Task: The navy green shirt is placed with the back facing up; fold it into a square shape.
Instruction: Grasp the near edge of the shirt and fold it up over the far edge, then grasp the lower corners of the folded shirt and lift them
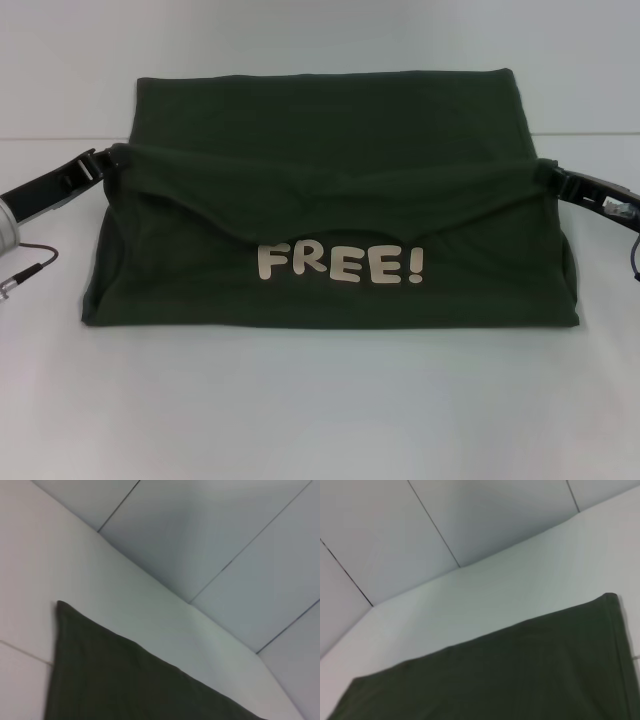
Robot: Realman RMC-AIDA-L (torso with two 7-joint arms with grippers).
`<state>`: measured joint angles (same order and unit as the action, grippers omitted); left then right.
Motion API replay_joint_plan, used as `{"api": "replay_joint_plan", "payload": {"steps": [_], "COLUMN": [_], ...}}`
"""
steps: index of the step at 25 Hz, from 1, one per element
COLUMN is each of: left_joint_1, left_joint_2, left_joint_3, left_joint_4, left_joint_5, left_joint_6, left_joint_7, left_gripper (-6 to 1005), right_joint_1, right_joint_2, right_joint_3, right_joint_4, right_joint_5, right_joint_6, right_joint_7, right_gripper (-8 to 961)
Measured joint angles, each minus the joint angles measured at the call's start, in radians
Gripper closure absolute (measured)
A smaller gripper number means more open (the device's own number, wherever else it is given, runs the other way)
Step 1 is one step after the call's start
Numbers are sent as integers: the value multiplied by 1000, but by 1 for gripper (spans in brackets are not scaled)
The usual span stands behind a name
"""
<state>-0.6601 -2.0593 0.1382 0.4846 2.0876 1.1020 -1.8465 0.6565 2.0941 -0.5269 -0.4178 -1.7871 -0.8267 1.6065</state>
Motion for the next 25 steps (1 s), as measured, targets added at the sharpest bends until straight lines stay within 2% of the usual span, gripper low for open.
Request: {"api": "replay_joint_plan", "payload": {"steps": [8, 15, 18, 22, 25], "left_joint_1": [-10, 5, 25, 65, 117], "left_joint_2": [-25, -61, -66, -62, -42], "left_joint_3": [12, 12, 13, 14, 47], "left_joint_4": [0, 2, 1, 17, 73], "left_joint_5": [0, -81, -117, -125, -68], "left_joint_6": [-82, -121, -116, -85, 74], "left_joint_7": [18, 105, 122, 116, 71], "left_gripper": [878, 872, 870, 781, 715], "right_joint_1": [17, 4, -10, -41, -90], "right_joint_2": [1, -1, -3, -6, -10], "right_joint_3": [-69, -79, -70, -56, -52], "right_joint_4": [20, 13, 10, 0, -29], "right_joint_5": [1, 3, 10, 57, 104], "right_joint_6": [59, 0, -36, -77, -169], "right_joint_7": [-12, -35, -37, -40, -41], "right_gripper": [909, 849, 734, 594, 518]}}
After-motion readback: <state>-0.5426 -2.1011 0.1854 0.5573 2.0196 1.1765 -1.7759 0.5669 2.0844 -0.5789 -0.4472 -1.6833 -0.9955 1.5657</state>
